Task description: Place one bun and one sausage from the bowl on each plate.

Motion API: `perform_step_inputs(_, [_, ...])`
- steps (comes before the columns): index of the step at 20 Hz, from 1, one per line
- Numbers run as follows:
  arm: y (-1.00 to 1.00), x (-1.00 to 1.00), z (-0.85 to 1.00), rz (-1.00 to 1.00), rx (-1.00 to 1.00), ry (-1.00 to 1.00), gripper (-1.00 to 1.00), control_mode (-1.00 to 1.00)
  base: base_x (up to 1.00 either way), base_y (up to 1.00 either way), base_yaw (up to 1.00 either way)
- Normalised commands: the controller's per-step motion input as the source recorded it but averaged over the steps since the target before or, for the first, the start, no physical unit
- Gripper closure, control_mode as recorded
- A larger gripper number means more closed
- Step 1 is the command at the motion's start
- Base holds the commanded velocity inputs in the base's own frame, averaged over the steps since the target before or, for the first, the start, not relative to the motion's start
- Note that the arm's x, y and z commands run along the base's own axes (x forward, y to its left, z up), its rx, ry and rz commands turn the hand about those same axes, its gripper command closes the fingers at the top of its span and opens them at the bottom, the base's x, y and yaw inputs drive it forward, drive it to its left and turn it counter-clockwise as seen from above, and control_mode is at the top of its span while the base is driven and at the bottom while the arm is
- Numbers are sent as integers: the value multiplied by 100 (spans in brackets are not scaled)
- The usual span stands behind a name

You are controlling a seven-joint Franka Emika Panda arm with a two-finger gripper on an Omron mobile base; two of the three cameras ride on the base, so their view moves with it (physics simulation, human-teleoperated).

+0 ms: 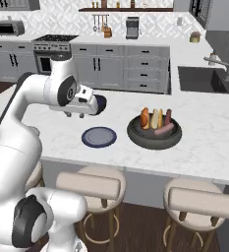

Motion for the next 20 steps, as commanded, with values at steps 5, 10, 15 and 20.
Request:
perform_step_inputs(5, [-17, -22, -1, 0, 0, -2, -100, -100, 0, 0, 0])
perform_step_inputs(10, [-16, -8, -4, -1, 0, 0, -100, 100, -4, -80, -6])
perform_step_inputs(15, [0, 0, 0, 0, 0, 0, -100, 100, 29, -93, -4])
perform_step_inputs(20, [0, 0, 0, 0, 0, 0, -100, 100, 68, -14, 0])
